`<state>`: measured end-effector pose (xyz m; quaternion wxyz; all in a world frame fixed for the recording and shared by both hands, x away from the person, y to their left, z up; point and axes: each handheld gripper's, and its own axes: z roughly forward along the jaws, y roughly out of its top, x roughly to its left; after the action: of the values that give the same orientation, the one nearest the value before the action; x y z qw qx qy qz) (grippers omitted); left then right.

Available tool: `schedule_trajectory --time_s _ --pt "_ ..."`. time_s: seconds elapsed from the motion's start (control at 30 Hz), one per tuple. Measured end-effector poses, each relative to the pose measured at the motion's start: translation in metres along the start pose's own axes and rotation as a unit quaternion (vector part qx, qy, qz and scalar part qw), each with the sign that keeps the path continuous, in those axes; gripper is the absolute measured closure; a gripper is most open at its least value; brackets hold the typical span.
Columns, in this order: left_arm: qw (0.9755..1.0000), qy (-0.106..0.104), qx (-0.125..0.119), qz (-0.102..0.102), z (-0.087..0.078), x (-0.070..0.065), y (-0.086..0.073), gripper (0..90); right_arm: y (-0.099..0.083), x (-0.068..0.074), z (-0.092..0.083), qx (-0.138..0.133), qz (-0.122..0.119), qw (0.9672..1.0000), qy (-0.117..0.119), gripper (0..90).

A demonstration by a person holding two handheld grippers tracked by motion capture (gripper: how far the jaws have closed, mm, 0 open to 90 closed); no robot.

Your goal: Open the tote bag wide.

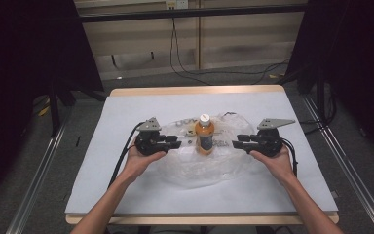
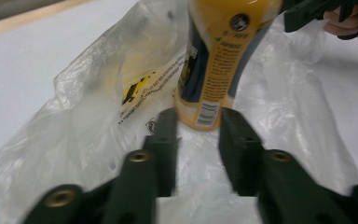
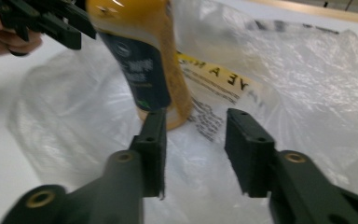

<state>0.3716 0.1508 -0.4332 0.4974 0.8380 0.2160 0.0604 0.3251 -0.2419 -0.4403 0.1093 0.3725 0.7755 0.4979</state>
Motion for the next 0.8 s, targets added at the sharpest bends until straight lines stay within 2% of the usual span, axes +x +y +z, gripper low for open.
schedule_trajectory --time_s 0.07,0.1,0.17,0.2,0.27,0.33,0.37,0.43,0.47,0.53,0.6,0.67,0.73,0.8 --pt "0.9999 0.0 -0.014 0.005 -0.008 -0.006 -0.003 56.8 -0.001 0.006 -0.007 -0.014 -0.002 0.9999 0.003 44.6" --pt "0.9997 0.012 -0.015 0.013 -0.012 -0.009 -0.004 54.7 -0.001 0.01 -0.009 -0.021 -0.004 0.9998 0.002 39.8" --pt "0.9995 0.021 -0.023 0.007 -0.019 -0.012 -0.006 45.6 -0.003 0.016 -0.014 -0.035 -0.007 0.9993 -0.006 28.7" --pt "0.999 0.033 -0.029 0.005 -0.022 -0.014 -0.008 40.4 -0.004 0.018 -0.016 -0.038 -0.005 0.9992 -0.008 23.1" --pt "0.9988 0.032 -0.036 0.0 -0.029 -0.017 -0.012 33.4 -0.005 0.022 -0.021 -0.046 0.0 0.9987 -0.023 13.7" --pt "0.9983 0.046 -0.034 -0.001 -0.035 -0.019 -0.015 24.4 -0.007 0.024 -0.027 -0.051 0.004 0.9982 -0.031 11.4" --pt "0.9982 0.045 -0.04 -0.002 -0.037 -0.019 -0.017 19.1 -0.008 0.025 -0.031 -0.061 0.006 0.9974 -0.037 11.0" --pt "0.9977 0.049 -0.045 -0.009 -0.043 -0.018 -0.022 14.1 -0.011 0.025 -0.038 -0.075 0.022 0.9959 -0.046 5.3" --pt "0.9973 0.056 -0.046 -0.011 -0.045 -0.018 -0.024 12.2 -0.012 0.024 -0.041 -0.083 0.028 0.995 -0.047 4.4" --pt "0.997 0.059 -0.047 -0.019 -0.049 -0.018 -0.027 8.3 -0.015 0.022 -0.047 -0.089 0.035 0.9941 -0.05 2.2" --pt "0.9962 0.058 -0.057 -0.03 -0.054 -0.02 -0.031 7.2 -0.018 0.021 -0.052 -0.092 0.036 0.9931 -0.062 1.2" --pt "0.9954 0.066 -0.063 -0.028 -0.06 -0.023 -0.034 5.2 -0.021 0.023 -0.057 -0.096 0.04 0.9918 -0.074 1.7" --pt "0.9946 0.078 -0.066 -0.014 -0.066 -0.027 -0.037 4.7 -0.024 0.025 -0.062 -0.098 0.042 0.991 -0.081 2.0" --pt "0.9942 0.078 -0.071 -0.025 -0.072 -0.03 -0.041 4.8 -0.028 0.028 -0.068 -0.103 0.045 0.9895 -0.091 2.0"
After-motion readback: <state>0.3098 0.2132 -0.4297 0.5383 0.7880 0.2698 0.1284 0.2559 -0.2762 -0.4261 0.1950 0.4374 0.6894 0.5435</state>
